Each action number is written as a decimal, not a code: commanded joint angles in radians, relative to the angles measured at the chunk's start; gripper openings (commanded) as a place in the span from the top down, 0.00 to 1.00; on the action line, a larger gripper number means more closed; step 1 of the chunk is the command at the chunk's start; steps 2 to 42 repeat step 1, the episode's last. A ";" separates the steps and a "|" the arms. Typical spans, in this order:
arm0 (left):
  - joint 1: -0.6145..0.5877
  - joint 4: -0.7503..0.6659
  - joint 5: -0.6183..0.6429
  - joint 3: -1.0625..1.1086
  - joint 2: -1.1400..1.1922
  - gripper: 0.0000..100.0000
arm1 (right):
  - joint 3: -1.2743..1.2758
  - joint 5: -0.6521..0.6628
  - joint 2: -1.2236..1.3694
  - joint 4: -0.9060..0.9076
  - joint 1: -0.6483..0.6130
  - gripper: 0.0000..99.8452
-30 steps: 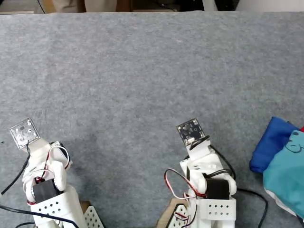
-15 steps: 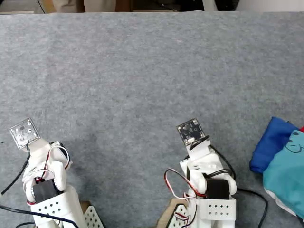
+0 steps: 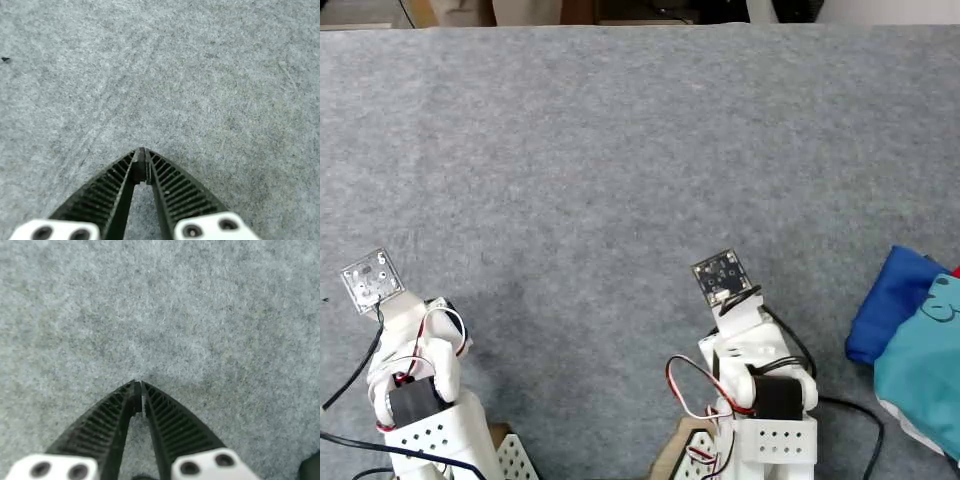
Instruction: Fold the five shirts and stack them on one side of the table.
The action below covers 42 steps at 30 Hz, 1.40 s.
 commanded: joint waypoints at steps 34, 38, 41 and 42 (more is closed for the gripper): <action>-0.011 -0.014 0.008 0.012 0.001 0.98 | 0.001 0.000 -0.110 -0.012 -0.007 0.99; -0.011 -0.014 0.008 0.012 0.001 0.98 | 0.001 0.000 -0.110 -0.012 -0.007 0.99; -0.011 -0.014 0.008 0.012 0.001 0.98 | 0.001 0.000 -0.110 -0.012 -0.007 0.99; -0.011 -0.014 0.008 0.012 0.001 0.98 | 0.001 0.000 -0.110 -0.012 -0.007 0.99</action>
